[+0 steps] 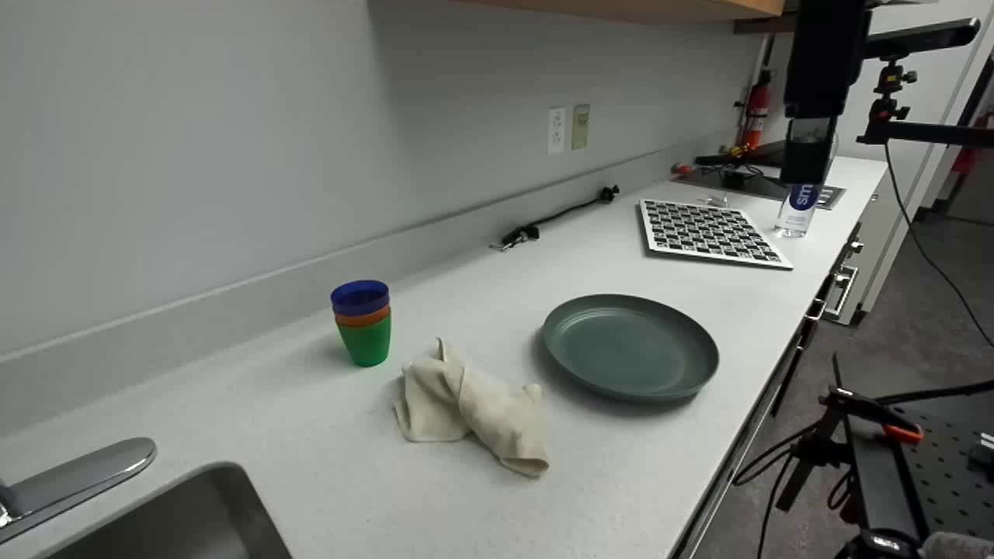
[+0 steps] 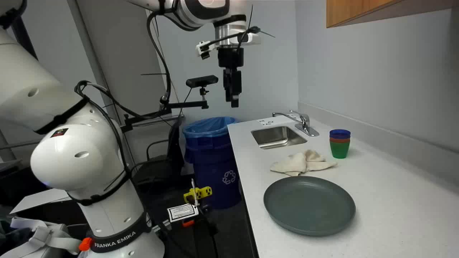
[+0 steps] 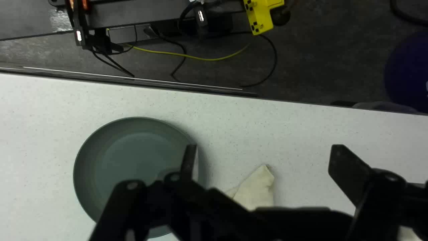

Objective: Use the white towel to wipe the cabinet door

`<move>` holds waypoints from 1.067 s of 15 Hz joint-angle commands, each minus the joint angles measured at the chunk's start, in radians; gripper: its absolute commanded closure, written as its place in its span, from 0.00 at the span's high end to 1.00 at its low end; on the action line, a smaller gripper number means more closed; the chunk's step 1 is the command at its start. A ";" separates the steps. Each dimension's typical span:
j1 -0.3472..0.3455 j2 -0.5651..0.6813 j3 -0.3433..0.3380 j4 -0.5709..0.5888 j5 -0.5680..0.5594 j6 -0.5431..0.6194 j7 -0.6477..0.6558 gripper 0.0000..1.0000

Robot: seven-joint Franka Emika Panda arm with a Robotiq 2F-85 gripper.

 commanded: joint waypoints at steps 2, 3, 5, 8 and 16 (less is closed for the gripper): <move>0.002 0.003 -0.002 0.002 -0.001 -0.002 0.001 1.00; 0.002 0.003 -0.002 0.002 -0.001 -0.002 0.001 1.00; 0.002 0.003 -0.002 0.002 -0.001 -0.002 0.001 1.00; 0.002 0.003 -0.002 0.002 -0.001 -0.002 0.001 1.00; -0.002 0.018 -0.001 0.008 -0.014 0.011 -0.002 1.00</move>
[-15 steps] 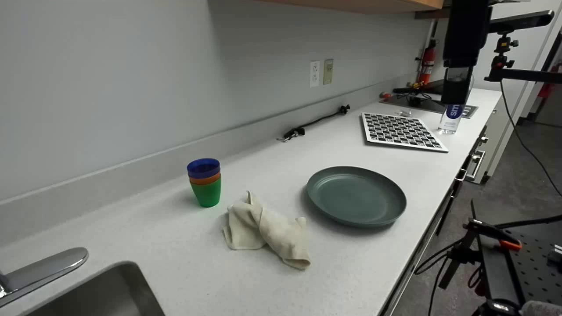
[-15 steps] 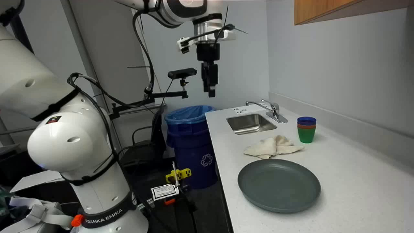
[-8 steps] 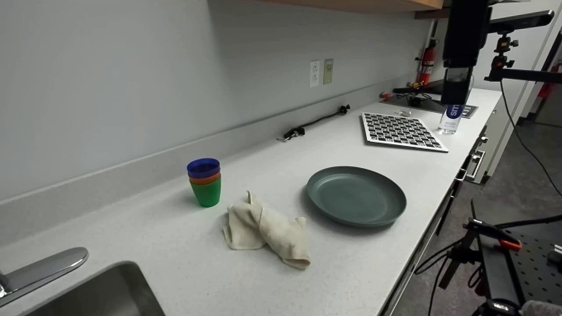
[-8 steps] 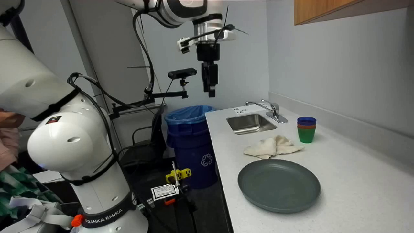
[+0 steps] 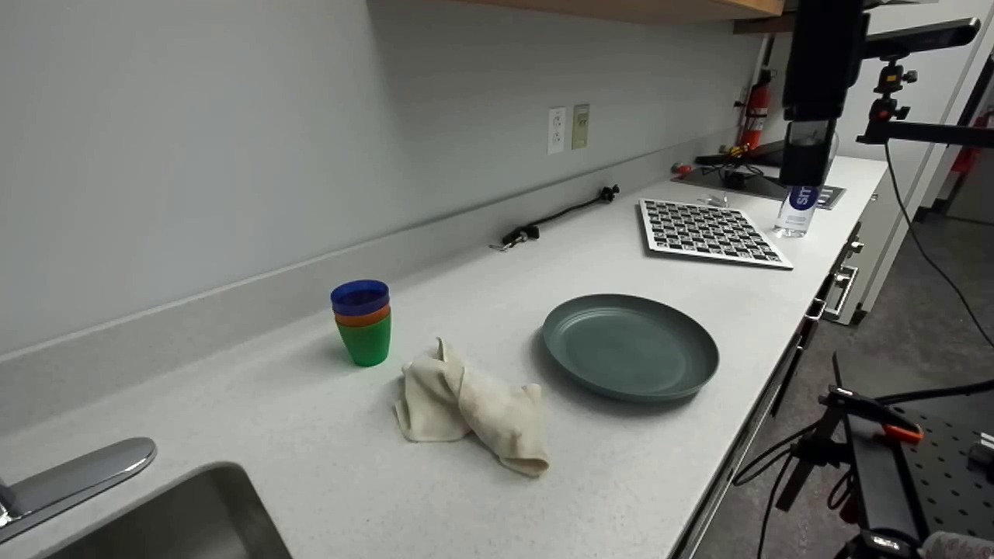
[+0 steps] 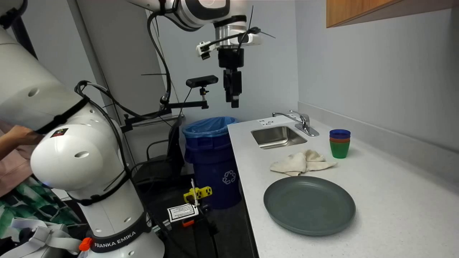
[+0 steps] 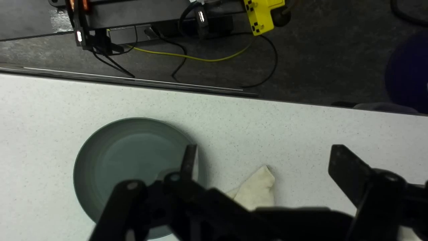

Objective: Use the white towel to wipe the cabinet door

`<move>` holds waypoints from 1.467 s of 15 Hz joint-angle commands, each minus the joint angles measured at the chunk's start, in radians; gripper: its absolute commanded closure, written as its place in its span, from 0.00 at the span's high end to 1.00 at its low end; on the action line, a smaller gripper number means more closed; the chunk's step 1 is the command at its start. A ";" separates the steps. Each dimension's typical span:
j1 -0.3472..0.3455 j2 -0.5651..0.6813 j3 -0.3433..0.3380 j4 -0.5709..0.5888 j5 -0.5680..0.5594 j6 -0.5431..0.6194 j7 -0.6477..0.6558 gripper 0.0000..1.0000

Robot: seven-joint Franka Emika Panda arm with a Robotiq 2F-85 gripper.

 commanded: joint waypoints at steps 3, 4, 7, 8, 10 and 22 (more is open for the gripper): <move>-0.001 0.045 0.005 0.014 -0.028 0.035 -0.005 1.00; 0.000 0.061 0.005 0.018 -0.034 0.042 -0.010 1.00; 0.003 0.121 0.011 0.023 -0.056 0.122 -0.026 1.00; 0.002 0.143 0.014 0.025 -0.073 0.161 -0.028 1.00; 0.000 0.203 0.014 0.038 -0.104 0.257 -0.035 1.00; 0.014 0.424 -0.015 0.123 -0.151 0.418 -0.018 1.00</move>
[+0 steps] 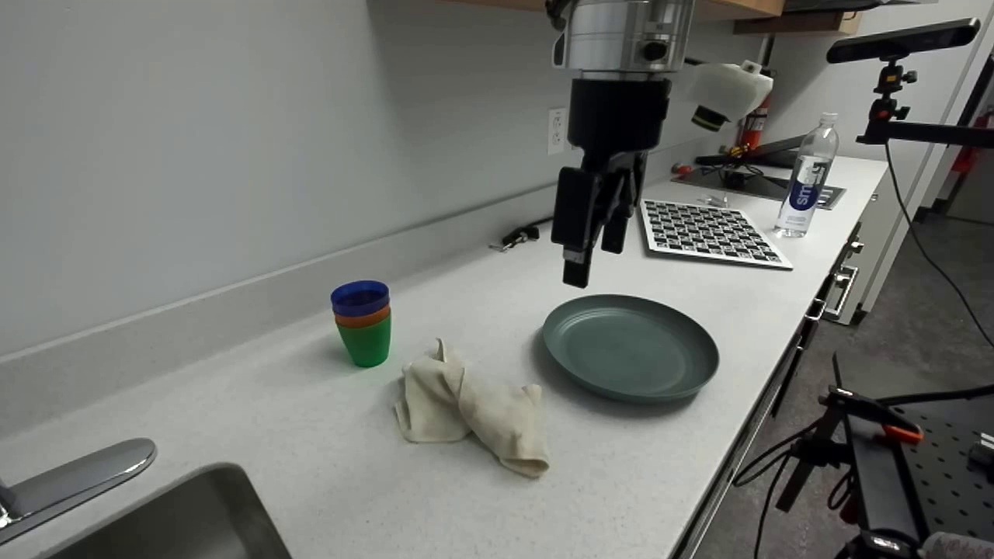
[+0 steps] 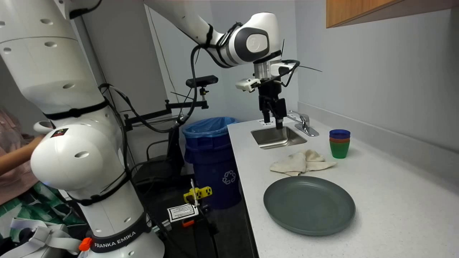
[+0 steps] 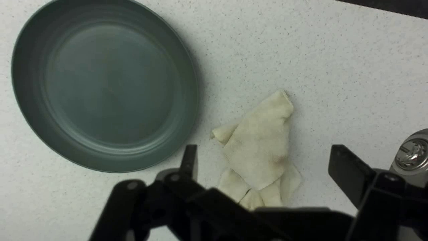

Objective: Use the white towel to wipe the cabinet door

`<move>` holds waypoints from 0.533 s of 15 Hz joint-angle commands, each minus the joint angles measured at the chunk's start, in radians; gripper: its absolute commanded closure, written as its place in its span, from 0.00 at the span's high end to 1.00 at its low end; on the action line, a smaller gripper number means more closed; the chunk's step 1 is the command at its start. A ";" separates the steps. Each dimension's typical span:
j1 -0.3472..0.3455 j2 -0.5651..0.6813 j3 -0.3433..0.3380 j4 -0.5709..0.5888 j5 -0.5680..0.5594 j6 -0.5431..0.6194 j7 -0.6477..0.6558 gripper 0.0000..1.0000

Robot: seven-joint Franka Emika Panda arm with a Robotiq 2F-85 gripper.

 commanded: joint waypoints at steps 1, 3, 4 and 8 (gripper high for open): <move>0.015 -0.005 -0.015 0.001 -0.001 -0.003 0.000 1.00; 0.010 -0.018 -0.019 -0.005 -0.004 -0.006 0.004 1.00; 0.005 -0.009 -0.027 0.001 0.005 -0.018 -0.007 1.00; -0.002 0.108 -0.056 0.073 0.022 0.002 -0.099 1.00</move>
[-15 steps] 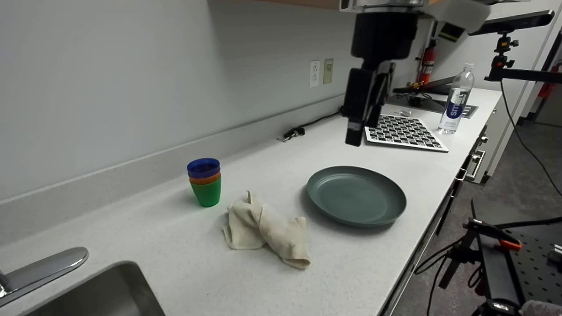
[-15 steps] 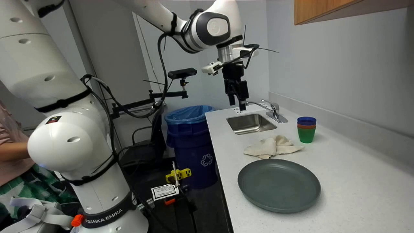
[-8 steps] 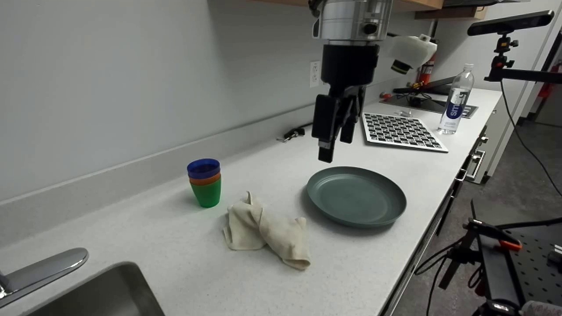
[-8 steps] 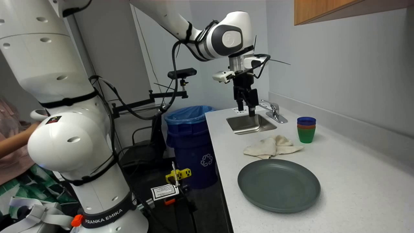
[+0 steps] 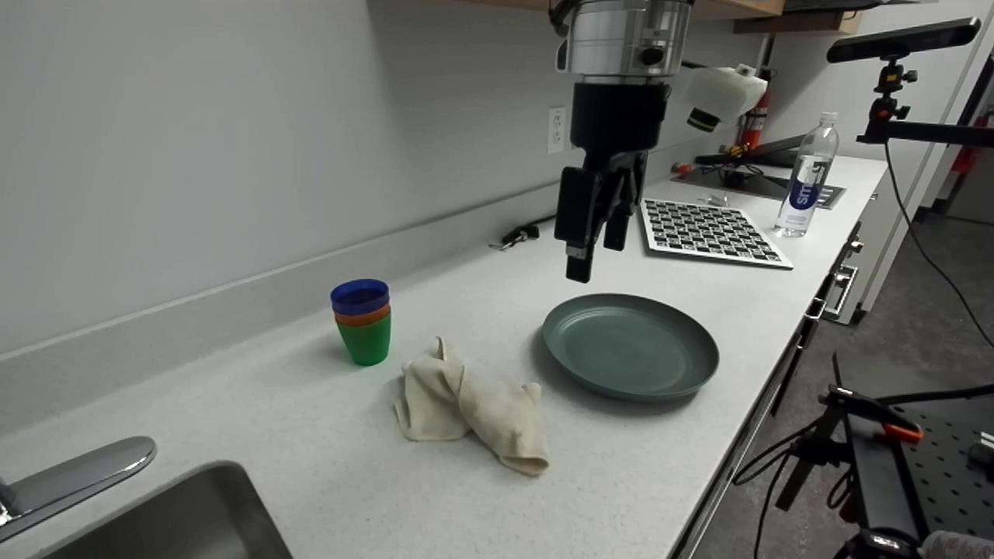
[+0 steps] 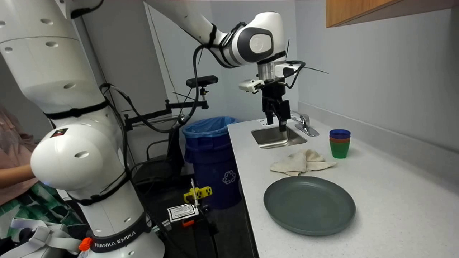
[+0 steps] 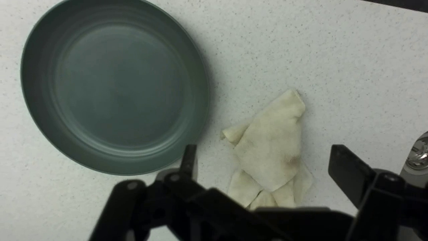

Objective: Use the white towel to wipe the cabinet door

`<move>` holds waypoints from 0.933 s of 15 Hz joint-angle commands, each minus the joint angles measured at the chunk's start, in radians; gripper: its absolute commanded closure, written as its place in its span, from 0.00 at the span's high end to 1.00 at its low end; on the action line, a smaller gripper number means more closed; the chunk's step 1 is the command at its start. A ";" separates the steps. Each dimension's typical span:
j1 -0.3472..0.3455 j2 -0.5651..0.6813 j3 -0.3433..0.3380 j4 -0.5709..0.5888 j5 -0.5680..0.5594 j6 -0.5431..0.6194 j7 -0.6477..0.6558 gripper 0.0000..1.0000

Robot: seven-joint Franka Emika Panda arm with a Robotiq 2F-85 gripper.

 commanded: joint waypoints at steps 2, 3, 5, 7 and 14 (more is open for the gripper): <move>0.002 0.164 -0.031 0.120 0.012 0.029 -0.103 1.00; 0.006 0.204 -0.030 0.150 0.019 0.051 -0.123 1.00; 0.011 0.277 -0.023 0.207 0.039 0.092 -0.160 1.00; 0.014 0.353 -0.009 0.263 0.072 0.129 -0.194 1.00; 0.030 0.530 0.007 0.354 0.114 0.175 -0.214 1.00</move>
